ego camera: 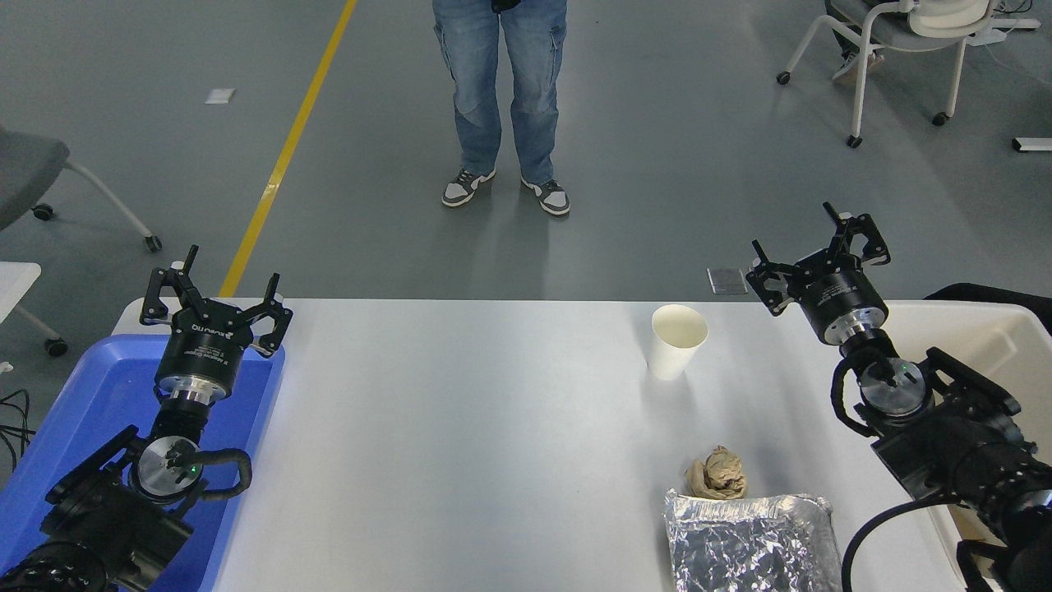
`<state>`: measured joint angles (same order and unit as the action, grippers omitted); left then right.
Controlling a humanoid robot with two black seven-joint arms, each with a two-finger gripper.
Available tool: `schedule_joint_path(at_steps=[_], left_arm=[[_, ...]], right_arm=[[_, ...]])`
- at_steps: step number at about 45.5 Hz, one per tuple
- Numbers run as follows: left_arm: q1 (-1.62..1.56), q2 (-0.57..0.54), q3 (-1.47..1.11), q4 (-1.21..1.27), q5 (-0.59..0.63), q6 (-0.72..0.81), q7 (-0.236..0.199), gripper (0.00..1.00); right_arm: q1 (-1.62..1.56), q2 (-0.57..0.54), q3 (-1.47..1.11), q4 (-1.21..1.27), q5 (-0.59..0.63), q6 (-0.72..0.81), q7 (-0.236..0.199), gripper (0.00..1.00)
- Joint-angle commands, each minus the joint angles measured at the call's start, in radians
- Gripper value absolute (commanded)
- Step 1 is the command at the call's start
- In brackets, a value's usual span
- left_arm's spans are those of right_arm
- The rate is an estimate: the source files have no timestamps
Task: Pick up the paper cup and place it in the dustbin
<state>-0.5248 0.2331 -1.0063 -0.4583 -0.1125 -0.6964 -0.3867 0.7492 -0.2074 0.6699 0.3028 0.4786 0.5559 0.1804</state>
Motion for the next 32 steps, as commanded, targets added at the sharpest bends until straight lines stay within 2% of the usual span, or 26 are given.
schedule_joint_path(at_steps=[1, 14, 22, 32], left_arm=[[0.000, 0.000, 0.001, 0.001, 0.002, 0.000, 0.006, 1.00], [-0.003, 0.002, 0.001, 0.001, 0.002, 0.005, 0.003, 1.00], [-0.003, 0.002, 0.001, 0.001, 0.002, 0.005, 0.003, 1.00], [-0.003, 0.002, 0.001, 0.000, 0.001, 0.005, 0.003, 1.00]], right_arm=[[-0.002, 0.002, -0.006, -0.001, -0.001, -0.004, 0.001, 1.00], [0.059, 0.002, -0.068, 0.018, -0.035, -0.002, -0.004, 1.00], [0.176, 0.013, -0.341, 0.006, -0.112, -0.007, -0.012, 1.00], [0.369, -0.050, -0.686, 0.009, -0.198, -0.001, -0.015, 1.00]])
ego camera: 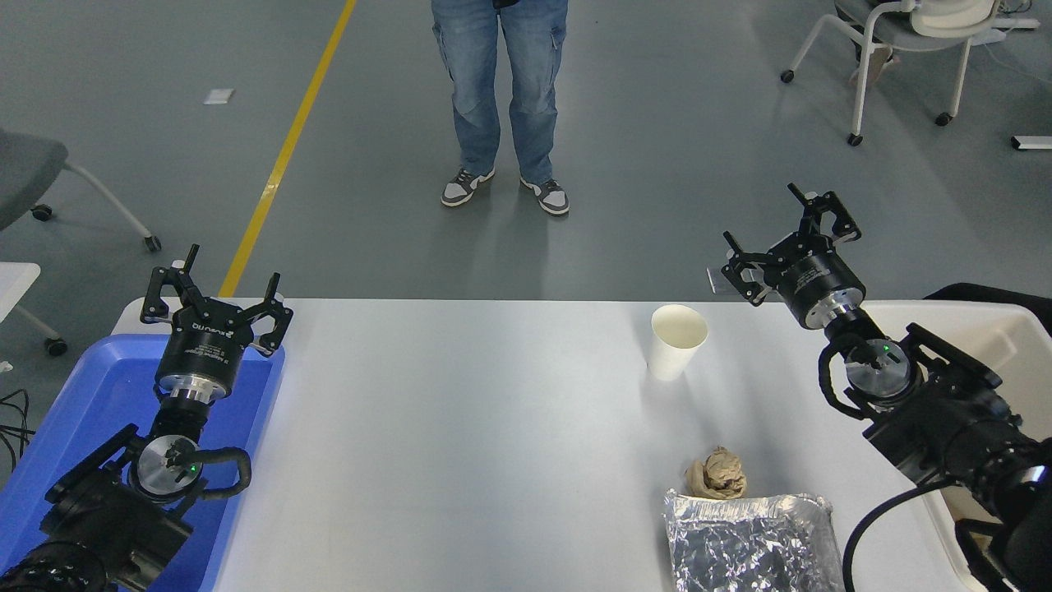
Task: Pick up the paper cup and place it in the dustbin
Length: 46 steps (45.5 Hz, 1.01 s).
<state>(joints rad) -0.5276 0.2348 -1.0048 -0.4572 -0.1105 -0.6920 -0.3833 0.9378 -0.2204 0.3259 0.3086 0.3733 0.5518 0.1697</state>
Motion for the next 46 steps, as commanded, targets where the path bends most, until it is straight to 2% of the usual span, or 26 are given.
schedule_joint_path(at_steps=[1, 6, 10, 19, 24, 35, 38, 43, 46], left_arm=[[0.000, 0.000, 0.000, 0.000, -0.001, 0.000, 0.000, 1.00], [0.000, 0.000, 0.000, 0.000, -0.001, 0.000, -0.002, 1.00], [0.000, 0.000, 0.000, 0.000, -0.001, 0.000, 0.000, 1.00], [0.001, 0.000, 0.000, 0.000, -0.001, 0.000, -0.002, 1.00], [0.000, 0.000, 0.000, -0.001, 0.000, 0.000, 0.000, 1.00], [0.000, 0.000, 0.000, -0.001, 0.000, -0.001, 0.000, 1.00], [0.000, 0.000, 0.000, 0.000, 0.000, -0.001, 0.000, 1.00], [0.000, 0.000, 0.000, 0.000, 0.000, -0.001, 0.000, 1.00], [0.000, 0.000, 0.000, -0.001, 0.000, -0.001, 0.000, 1.00]], right_arm=[[0.229, -0.040, -0.413, 0.006, -0.118, 0.002, -0.004, 1.00], [0.335, -0.060, -0.571, 0.036, -0.189, 0.011, -0.004, 1.00], [0.447, -0.085, -0.724, 0.127, -0.321, 0.013, -0.001, 1.00], [0.673, -0.105, -1.027, 0.446, -0.614, 0.013, 0.007, 1.00], [0.800, -0.100, -1.204, 0.651, -0.718, 0.016, 0.008, 1.00], [1.140, 0.010, -1.590, 1.075, -0.748, 0.034, 0.022, 1.00], [1.231, 0.033, -1.645, 1.148, -0.743, 0.065, 0.053, 1.00], [1.387, 0.065, -1.682, 1.247, -0.728, 0.186, 0.142, 1.00], [1.440, 0.082, -1.683, 1.261, -0.693, 0.234, 0.157, 1.00]])
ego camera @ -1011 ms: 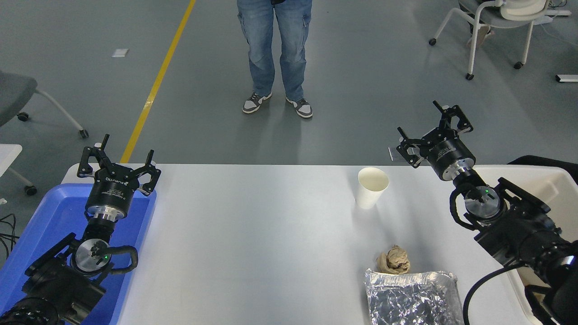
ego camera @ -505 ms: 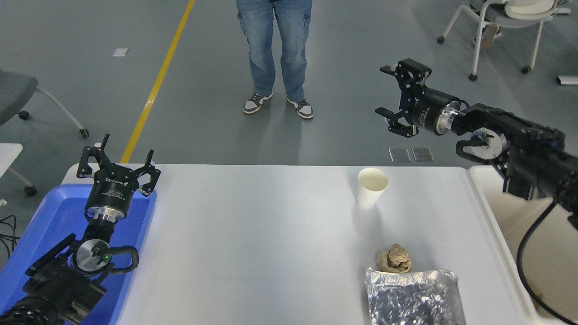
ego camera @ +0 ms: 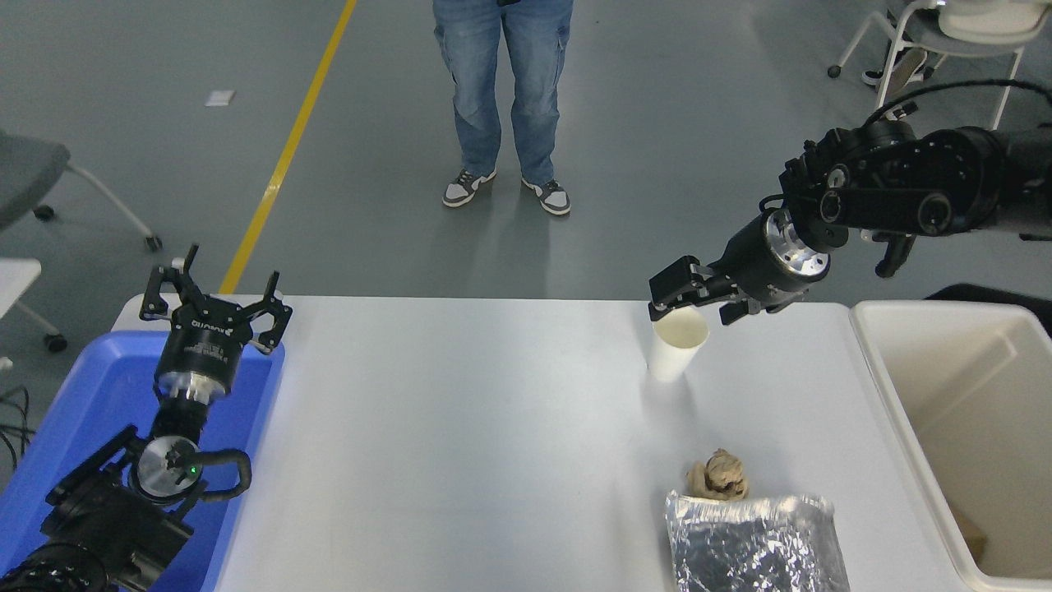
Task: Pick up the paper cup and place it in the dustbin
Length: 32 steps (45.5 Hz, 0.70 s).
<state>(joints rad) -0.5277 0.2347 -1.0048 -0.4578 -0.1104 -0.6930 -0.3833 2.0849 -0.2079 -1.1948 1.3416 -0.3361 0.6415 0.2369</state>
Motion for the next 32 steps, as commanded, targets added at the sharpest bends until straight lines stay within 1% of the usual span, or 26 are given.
schedule_joint_path(at_steps=[1, 6, 16, 19, 32], left_arm=[[0.000, -0.002, 0.000, -0.001, 0.000, 0.000, 0.000, 1.00], [0.000, -0.002, 0.000, 0.001, 0.000, 0.000, 0.000, 1.00], [0.000, -0.002, 0.000, 0.001, 0.000, 0.000, 0.000, 1.00], [0.002, -0.002, 0.000, 0.001, -0.002, 0.001, -0.002, 1.00], [0.002, -0.002, 0.000, 0.001, -0.002, 0.001, -0.002, 1.00]], right_arm=[[0.305, 0.076, -0.163, 0.228, 0.040, 0.144, 0.090, 1.00], [0.369, 0.114, -0.154, 0.228, 0.181, 0.144, 0.088, 1.00], [0.440, 0.119, -0.135, 0.223, 0.324, 0.144, 0.084, 1.00], [0.457, 0.116, -0.134, 0.223, 0.344, 0.144, 0.081, 1.00], [0.437, 0.119, -0.114, 0.214, 0.335, 0.144, 0.079, 1.00]])
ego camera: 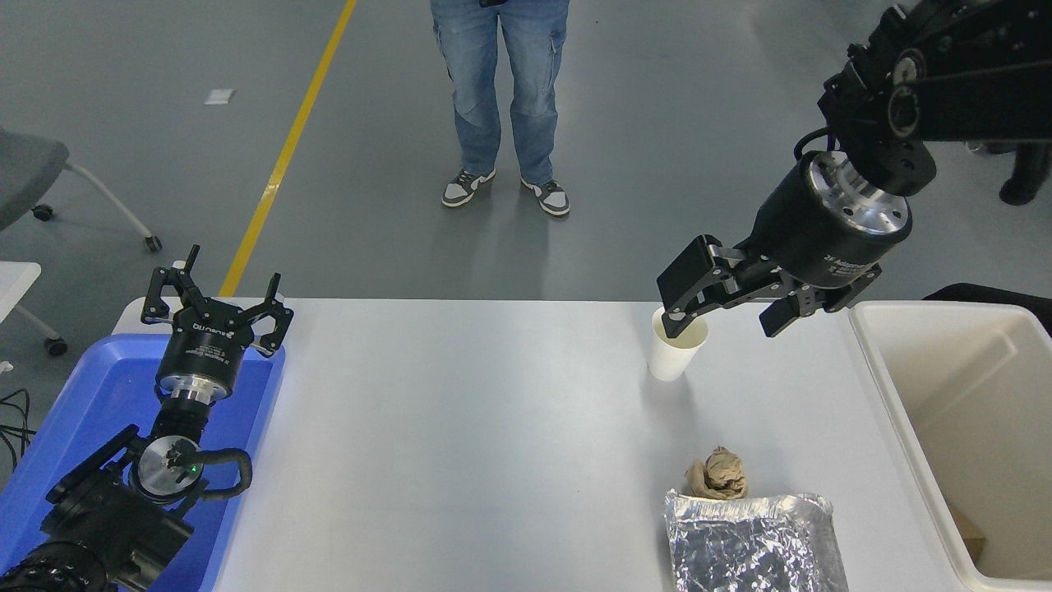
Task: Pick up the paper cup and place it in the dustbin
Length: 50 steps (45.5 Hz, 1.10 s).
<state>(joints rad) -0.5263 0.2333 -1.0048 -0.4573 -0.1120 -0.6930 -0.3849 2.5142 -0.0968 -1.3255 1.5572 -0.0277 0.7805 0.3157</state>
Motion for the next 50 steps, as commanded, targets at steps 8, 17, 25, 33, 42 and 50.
schedule_joint_path(at_steps=[8, 17, 25, 33, 42, 50], left_arm=[[0.000, 0.000, 0.000, 0.000, 0.000, 0.001, 0.000, 1.00], [0.000, 0.000, 0.000, 0.000, 0.000, 0.001, 0.000, 1.00], [0.000, 0.000, 0.000, 0.000, 0.000, 0.001, 0.000, 1.00], [0.000, 0.000, 0.000, -0.001, -0.001, 0.001, 0.000, 1.00], [0.000, 0.000, 0.000, 0.000, -0.001, 0.001, -0.002, 1.00], [0.000, 0.000, 0.000, 0.000, -0.001, 0.001, -0.002, 1.00]], right_arm=[[-0.077, 0.009, 0.057, -0.055, 0.017, 0.005, -0.003, 1.00], [-0.251, 0.009, 0.043, -0.184, -0.069, -0.153, -0.046, 1.00], [-0.478, 0.011, 0.045, -0.368, -0.072, -0.357, -0.188, 1.00], [-0.702, 0.009, 0.060, -0.586, -0.074, -0.477, -0.236, 1.00], [-0.920, 0.009, 0.140, -0.764, -0.100, -0.587, -0.296, 1.00], [-1.046, 0.014, 0.192, -0.848, -0.161, -0.624, -0.310, 1.00]])
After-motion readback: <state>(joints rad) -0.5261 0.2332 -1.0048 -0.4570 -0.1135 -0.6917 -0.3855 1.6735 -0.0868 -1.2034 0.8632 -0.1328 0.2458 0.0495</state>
